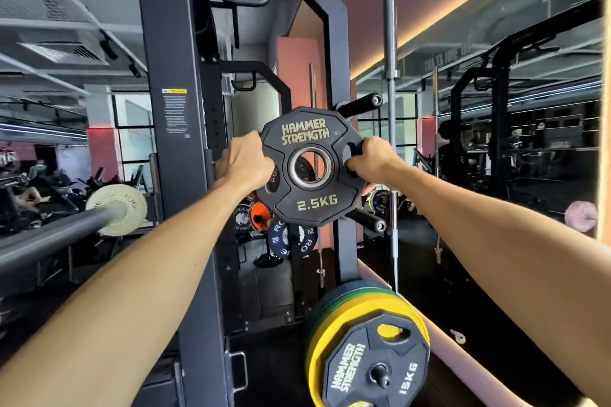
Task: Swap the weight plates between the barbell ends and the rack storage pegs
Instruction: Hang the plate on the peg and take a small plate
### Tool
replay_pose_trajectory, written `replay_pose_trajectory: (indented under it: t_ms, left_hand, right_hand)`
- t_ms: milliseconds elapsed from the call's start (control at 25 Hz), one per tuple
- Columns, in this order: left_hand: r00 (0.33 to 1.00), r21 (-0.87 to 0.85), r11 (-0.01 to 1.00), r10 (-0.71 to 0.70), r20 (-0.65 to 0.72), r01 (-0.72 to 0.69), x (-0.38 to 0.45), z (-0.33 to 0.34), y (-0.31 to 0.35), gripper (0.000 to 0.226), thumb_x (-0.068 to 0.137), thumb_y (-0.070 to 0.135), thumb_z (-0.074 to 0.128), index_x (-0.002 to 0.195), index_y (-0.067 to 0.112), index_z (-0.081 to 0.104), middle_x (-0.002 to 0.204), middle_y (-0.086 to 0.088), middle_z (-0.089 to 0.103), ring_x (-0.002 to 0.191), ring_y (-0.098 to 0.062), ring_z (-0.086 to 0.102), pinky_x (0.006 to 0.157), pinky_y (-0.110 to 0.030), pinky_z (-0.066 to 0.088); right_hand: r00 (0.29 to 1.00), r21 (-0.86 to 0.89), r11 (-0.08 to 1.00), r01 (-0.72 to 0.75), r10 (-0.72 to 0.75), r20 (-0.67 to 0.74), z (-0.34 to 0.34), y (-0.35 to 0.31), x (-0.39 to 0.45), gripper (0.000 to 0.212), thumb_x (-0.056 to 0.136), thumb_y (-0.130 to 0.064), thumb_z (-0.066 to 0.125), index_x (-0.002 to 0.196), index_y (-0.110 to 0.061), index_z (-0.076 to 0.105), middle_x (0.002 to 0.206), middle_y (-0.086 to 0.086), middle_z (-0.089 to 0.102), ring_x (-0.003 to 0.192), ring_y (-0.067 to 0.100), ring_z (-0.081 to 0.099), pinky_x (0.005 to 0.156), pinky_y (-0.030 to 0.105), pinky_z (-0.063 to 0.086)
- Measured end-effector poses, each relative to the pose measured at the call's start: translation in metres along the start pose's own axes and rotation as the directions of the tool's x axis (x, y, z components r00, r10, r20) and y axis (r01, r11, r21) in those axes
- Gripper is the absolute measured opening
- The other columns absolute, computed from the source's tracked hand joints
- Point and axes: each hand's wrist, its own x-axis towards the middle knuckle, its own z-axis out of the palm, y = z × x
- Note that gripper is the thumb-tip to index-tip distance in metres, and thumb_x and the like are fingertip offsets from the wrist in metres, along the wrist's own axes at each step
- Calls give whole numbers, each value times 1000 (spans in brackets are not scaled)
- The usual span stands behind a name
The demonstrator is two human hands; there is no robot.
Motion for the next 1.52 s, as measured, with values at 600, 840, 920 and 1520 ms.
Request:
replay_pose_trajectory:
  t_ms: [600, 840, 920, 1520]
  left_hand:
    - [998, 19, 999, -27, 65, 26, 46, 134, 127, 18, 76, 7, 60, 91, 11, 52, 84, -8, 54, 78, -32, 53, 59, -33, 38]
    - [998, 39, 998, -54, 19, 53, 52, 164, 187, 17, 80, 6, 52, 96, 12, 53, 89, -9, 56, 83, -32, 53, 64, -34, 41]
    - [999, 63, 997, -54, -7, 55, 59, 165, 201, 21, 81, 6, 51, 100, 13, 54, 95, -10, 58, 85, -33, 52, 71, -37, 44]
    - [988, 132, 991, -4, -155, 25, 186, 145, 228, 10, 78, 9, 52, 85, 14, 47, 94, -11, 52, 91, -36, 54, 74, -37, 44]
  right_hand:
    - [999, -25, 1000, 16, -14, 51, -64, 156, 100, 22, 80, -4, 61, 61, -8, 49, 66, 6, 52, 62, 23, 53, 48, 23, 40]
    - [993, -23, 996, 81, -79, 91, -103, 204, 136, 18, 80, -9, 61, 65, -6, 53, 66, 6, 54, 67, 27, 59, 42, 23, 41]
    - [990, -19, 994, 112, -109, 88, -112, 211, 146, 17, 81, -9, 61, 66, -5, 54, 73, 11, 58, 70, 27, 60, 42, 22, 41]
    - [970, 79, 967, 242, -243, 1, -143, 172, 268, 15, 83, -9, 63, 71, -5, 55, 73, 7, 56, 64, 21, 53, 49, 23, 40]
